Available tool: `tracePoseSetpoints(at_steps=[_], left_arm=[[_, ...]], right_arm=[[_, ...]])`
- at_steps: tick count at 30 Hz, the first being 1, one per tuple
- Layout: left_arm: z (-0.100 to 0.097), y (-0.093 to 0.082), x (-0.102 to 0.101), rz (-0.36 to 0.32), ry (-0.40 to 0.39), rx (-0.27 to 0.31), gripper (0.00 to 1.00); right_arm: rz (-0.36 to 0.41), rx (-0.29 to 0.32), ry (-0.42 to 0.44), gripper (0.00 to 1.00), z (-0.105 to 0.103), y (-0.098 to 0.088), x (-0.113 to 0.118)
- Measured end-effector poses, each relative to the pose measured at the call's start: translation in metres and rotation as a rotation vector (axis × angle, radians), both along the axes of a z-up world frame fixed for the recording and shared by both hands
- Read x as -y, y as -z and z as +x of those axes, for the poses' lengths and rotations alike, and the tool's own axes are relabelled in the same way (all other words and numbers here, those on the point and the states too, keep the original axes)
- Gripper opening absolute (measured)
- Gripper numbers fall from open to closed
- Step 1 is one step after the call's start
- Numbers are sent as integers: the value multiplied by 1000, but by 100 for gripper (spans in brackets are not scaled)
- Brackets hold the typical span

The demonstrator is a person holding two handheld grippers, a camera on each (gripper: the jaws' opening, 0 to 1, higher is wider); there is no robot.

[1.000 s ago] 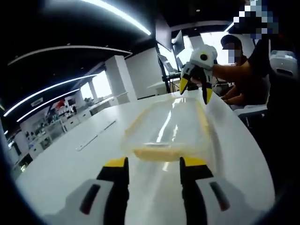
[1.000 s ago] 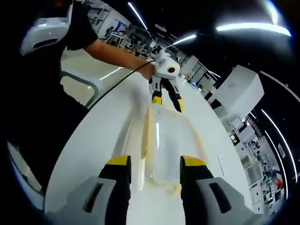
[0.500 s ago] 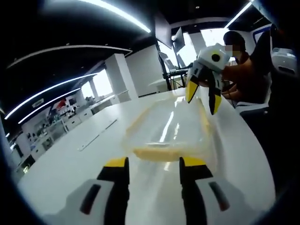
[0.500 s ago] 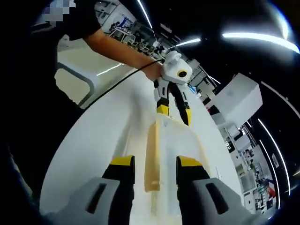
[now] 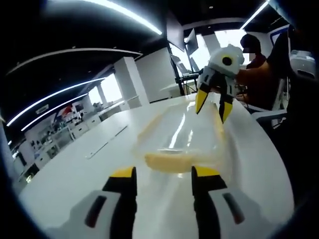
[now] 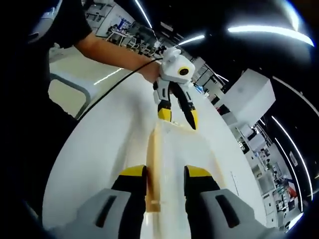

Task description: Snap each plastic latch of the storage box into its locked position after aligning the lid with the box until every specified latch is closed and the lid sits flush.

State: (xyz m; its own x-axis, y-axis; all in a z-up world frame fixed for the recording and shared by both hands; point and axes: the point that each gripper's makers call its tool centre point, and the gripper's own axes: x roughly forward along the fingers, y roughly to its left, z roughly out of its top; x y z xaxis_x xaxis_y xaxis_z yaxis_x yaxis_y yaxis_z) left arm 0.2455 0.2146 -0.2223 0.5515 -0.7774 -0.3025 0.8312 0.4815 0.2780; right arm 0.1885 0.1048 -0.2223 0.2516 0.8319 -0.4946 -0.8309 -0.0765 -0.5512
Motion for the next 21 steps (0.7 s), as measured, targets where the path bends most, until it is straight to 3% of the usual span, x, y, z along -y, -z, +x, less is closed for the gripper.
tracePoseSetpoints(at_steps=[9,21], left_arm=[[-1,-5,-4,-10,-12,12,44],[4,-9,0,53,12,31,50]], right_arm=[[13,-33,27,28,0,-1,1],[24,-60,82,31,5,-2,10]])
